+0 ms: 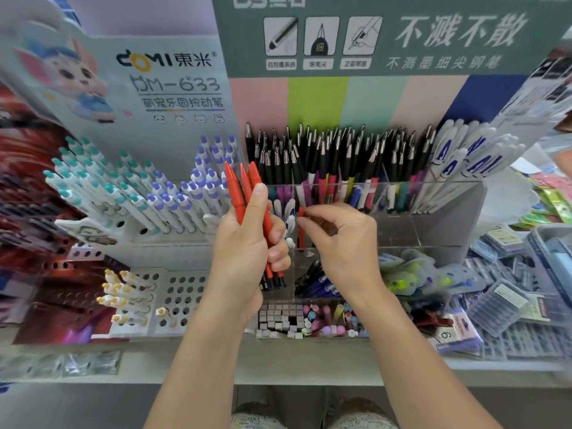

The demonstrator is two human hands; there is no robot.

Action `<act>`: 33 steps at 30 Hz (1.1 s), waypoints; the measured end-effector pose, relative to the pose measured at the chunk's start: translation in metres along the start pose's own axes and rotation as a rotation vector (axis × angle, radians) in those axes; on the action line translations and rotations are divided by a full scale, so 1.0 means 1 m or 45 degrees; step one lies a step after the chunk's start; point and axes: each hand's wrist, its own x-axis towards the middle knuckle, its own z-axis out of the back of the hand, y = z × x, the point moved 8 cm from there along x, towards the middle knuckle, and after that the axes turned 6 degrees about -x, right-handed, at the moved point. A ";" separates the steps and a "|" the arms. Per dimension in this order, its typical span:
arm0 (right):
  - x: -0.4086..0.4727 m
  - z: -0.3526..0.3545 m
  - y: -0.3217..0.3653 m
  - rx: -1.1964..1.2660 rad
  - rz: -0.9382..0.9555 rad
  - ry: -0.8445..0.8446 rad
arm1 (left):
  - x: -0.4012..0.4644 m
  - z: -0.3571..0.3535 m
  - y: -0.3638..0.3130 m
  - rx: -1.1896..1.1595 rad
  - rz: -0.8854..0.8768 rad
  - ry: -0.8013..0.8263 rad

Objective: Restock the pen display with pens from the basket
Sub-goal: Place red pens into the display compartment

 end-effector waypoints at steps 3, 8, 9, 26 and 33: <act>0.004 -0.006 -0.003 0.023 -0.051 0.029 | 0.000 -0.002 0.001 0.002 -0.009 0.017; 0.006 -0.010 -0.001 0.001 -0.062 0.100 | 0.001 -0.003 0.004 -0.046 0.038 0.048; 0.006 -0.008 0.000 0.005 -0.072 0.118 | 0.001 -0.004 0.004 -0.034 0.039 0.066; 0.008 0.021 0.017 1.022 -0.600 0.378 | -0.003 -0.039 0.007 0.253 0.009 0.266; 0.030 0.082 0.017 0.902 -0.197 -0.208 | 0.011 -0.007 -0.011 0.237 -0.176 -0.026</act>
